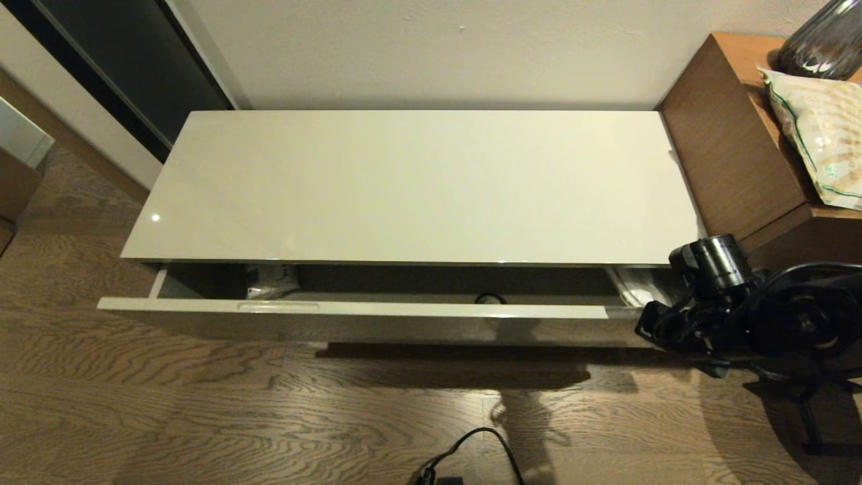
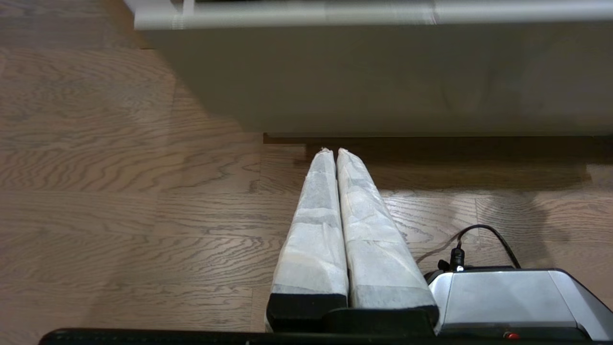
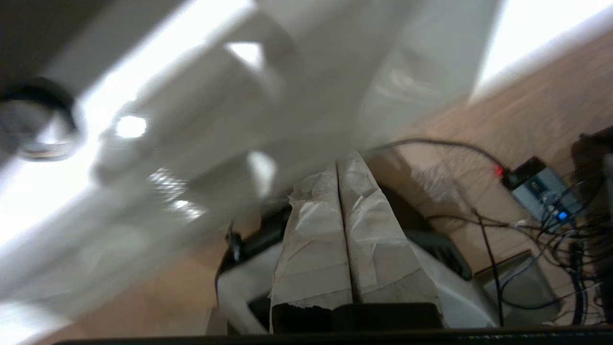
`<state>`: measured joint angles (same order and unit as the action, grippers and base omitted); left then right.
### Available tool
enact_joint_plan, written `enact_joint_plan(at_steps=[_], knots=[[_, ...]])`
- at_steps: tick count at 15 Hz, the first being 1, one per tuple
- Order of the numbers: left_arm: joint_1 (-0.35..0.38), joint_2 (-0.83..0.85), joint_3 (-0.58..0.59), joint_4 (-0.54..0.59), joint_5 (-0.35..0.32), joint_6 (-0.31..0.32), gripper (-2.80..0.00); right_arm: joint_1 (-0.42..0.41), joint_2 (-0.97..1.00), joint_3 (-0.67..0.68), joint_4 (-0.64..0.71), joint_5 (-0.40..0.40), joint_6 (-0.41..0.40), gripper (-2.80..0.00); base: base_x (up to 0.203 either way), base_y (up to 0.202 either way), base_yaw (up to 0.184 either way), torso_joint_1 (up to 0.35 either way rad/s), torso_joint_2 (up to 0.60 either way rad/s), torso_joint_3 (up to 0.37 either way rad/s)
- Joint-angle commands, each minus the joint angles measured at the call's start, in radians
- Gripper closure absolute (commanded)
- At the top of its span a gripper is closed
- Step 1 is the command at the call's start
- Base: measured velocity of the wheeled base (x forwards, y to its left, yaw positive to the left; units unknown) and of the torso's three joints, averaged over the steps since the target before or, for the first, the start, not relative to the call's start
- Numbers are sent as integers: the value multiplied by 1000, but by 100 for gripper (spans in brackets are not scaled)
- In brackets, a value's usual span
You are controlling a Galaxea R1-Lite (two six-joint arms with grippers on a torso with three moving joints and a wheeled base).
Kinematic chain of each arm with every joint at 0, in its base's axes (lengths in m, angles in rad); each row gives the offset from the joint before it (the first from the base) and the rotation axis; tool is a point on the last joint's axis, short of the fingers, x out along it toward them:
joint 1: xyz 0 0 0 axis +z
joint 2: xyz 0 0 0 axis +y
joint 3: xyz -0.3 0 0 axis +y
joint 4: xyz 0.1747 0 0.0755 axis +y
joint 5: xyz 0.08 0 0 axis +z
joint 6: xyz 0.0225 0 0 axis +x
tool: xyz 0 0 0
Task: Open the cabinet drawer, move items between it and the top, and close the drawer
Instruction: Close the drawer
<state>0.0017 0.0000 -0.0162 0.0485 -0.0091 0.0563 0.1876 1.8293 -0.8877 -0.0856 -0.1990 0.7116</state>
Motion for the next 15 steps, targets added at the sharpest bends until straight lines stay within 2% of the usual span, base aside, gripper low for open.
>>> enact_joint_plan(at_steps=[1,4,8,12,15], knots=[[0,2,1,1,0,0,0,-64,129,-119,6,5,-16,0,0,0,0,0,0,0],[0,2,1,1,0,0,0,-85,95,-178,41,8,-25,0,0,0,0,0,0,0],[0,2,-1,1,0,0,0,-80,-157,-147,206,11,-36,0,0,0,0,0,0,0],[0,2,1,1,0,0,0,-51,-563,-109,534,9,-38,0,0,0,0,0,0,0],[0,2,1,1,0,0,0,-41,-899,-140,894,-9,-38,0,0,0,0,0,0,0]])
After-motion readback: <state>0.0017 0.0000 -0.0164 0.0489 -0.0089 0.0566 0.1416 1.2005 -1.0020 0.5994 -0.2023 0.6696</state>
